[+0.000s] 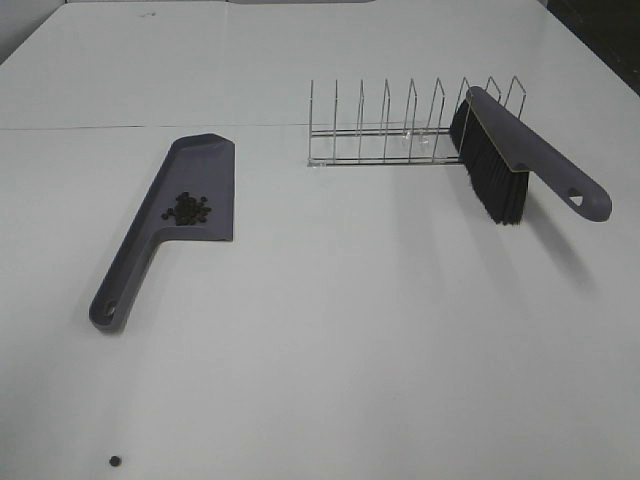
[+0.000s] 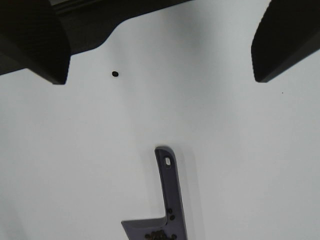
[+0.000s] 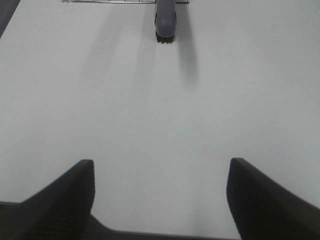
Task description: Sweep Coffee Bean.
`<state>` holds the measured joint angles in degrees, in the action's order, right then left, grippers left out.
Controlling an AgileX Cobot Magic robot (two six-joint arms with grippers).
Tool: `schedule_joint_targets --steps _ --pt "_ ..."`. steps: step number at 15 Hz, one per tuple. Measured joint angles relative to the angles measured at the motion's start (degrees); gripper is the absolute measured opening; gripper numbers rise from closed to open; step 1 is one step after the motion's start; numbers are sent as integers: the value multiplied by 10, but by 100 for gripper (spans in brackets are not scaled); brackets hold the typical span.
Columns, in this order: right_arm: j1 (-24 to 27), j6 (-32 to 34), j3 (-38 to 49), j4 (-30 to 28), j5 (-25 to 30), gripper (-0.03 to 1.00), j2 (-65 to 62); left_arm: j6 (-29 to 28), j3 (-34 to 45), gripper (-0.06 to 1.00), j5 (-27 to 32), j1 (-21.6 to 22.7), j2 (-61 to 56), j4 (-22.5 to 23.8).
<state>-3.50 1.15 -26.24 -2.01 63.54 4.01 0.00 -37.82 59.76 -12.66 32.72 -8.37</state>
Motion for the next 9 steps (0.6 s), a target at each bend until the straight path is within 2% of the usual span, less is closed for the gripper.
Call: schedule_joint_targets --steps 3,7,9 --pt "0 0 0 0 2 61 -3 0 31 88 4 0 -95 0" --pt "0 -1 0 0 2 61 -3 -27 77 88 19 0 -209 3" --pt "0 -1 0 0 2 61 -3 -28 80 88 17 0 -237 4"
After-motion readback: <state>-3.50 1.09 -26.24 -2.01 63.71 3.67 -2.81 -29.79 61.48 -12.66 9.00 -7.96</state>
